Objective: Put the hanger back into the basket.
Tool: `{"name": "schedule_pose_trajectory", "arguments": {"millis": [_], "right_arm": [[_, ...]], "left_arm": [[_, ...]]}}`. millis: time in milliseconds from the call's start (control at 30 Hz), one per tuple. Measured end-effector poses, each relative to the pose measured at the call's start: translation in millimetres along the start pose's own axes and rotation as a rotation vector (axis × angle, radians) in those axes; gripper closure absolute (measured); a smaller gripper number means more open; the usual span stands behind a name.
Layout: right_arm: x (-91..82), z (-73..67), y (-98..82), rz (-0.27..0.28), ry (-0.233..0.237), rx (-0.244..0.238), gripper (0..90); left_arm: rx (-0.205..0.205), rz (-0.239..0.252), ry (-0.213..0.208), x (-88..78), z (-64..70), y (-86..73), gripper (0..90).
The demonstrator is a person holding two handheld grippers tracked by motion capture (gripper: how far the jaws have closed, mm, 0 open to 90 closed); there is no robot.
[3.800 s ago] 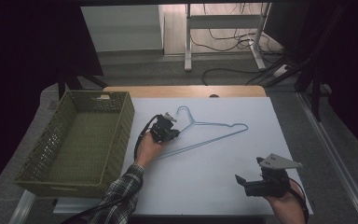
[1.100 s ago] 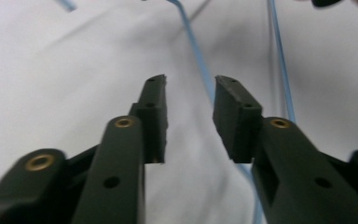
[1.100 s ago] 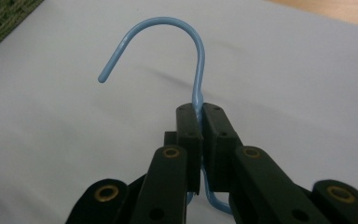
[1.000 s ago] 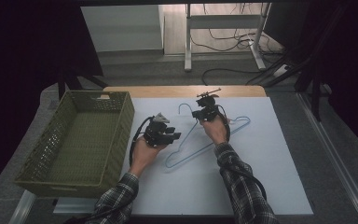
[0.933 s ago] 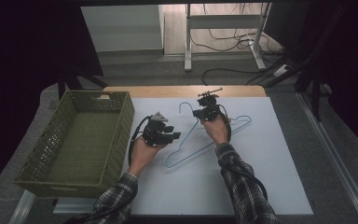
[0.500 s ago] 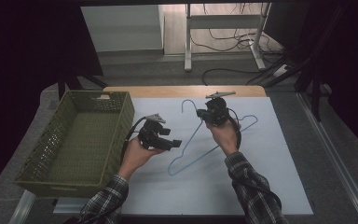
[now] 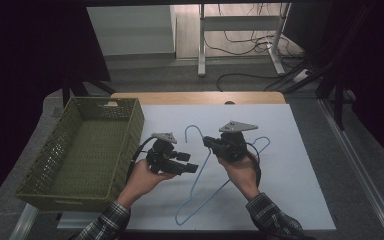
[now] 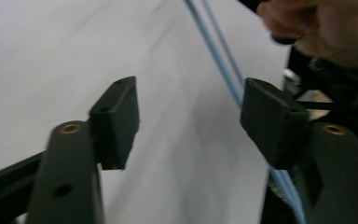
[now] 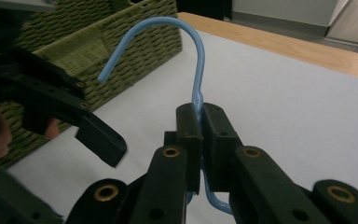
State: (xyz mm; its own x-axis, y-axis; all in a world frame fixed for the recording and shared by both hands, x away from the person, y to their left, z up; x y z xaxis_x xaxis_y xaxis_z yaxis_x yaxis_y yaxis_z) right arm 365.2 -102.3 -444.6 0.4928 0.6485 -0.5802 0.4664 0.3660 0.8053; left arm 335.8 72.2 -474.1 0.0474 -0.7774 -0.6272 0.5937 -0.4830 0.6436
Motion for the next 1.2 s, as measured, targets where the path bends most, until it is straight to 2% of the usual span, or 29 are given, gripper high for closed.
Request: {"name": "schedule_pose_trajectory", "arguments": {"millis": [133,267,400,500,633,667,733,800,867,967,1033,1100,1133,1200], "right_arm": [[0.7,-9.9,-6.3,0.005,0.013,-0.016,86.2],[2.7,-14.1,-11.0,0.006,0.023,-0.021,86.2],[3.7,-16.0,-12.9,0.009,0.031,-0.024,86.2],[3.4,-19.0,-13.1,0.019,0.04,-0.029,86.2],[4.3,-21.6,-14.0,0.021,0.049,-0.039,86.2],[4.7,-22.0,-14.2,0.019,0.053,-0.039,86.2],[5.7,-22.1,-14.7,0.018,0.056,-0.041,86.1],[5.5,-22.2,-14.7,0.021,0.062,-0.041,85.8],[4.7,-22.8,-13.7,0.02,0.074,-0.031,85.4],[4.4,-22.5,-13.5,0.021,0.074,-0.029,84.5],[2.8,-20.4,-13.0,0.025,0.083,-0.007,83.1],[-0.6,-18.6,-11.6,0.026,0.068,-0.007,75.2],[-3.1,-17.7,-10.9,0.033,0.066,-0.001,70.1],[-9.4,-16.4,-9.8,0.044,0.084,0.012,64.7]], "left_arm": [[-0.01,0.002,-0.076,4.0,1.8,0.9,50.8],[-0.026,-0.023,-0.091,9.3,2.0,1.4,59.3],[-0.038,-0.046,-0.111,14.7,2.2,1.6,63.6],[-0.059,-0.05,-0.148,17.6,2.3,1.8,67.2],[-0.077,-0.052,-0.157,17.6,2.4,2.3,74.3],[-0.077,-0.052,-0.157,17.6,2.4,2.3,76.5],[-0.104,-0.07,-0.128,17.7,2.2,1.2,79.6],[-0.117,-0.082,-0.075,17.6,0.2,-0.8,85.3],[-0.118,-0.076,-0.088,17.2,-0.7,-1.6,87.7],[-0.123,-0.081,-0.054,15.3,1.9,-0.4,88.0],[-0.132,-0.073,-0.053,12.5,2.4,0.3,88.1],[-0.138,-0.073,-0.05,8.5,3.3,1.5,88.2],[-0.134,-0.069,-0.036,6.5,4.2,1.9,88.2],[-0.125,-0.079,-0.017,1.7,6.7,3.3,88.2]]}}
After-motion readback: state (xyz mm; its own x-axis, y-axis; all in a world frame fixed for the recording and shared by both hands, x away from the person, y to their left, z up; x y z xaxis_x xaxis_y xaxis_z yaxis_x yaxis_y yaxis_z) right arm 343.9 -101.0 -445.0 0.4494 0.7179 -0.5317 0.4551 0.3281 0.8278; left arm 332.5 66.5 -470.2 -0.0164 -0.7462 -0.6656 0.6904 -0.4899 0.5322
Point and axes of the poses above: each handheld gripper's, and its own axes: x roughly forward along the jaws, y roughly out of its top, z roughly to its right, the point moved 4 cm from there along x, roughly forward along the jaws, and after that the axes turned 5 degrees about -z, right-handed, at the moved point
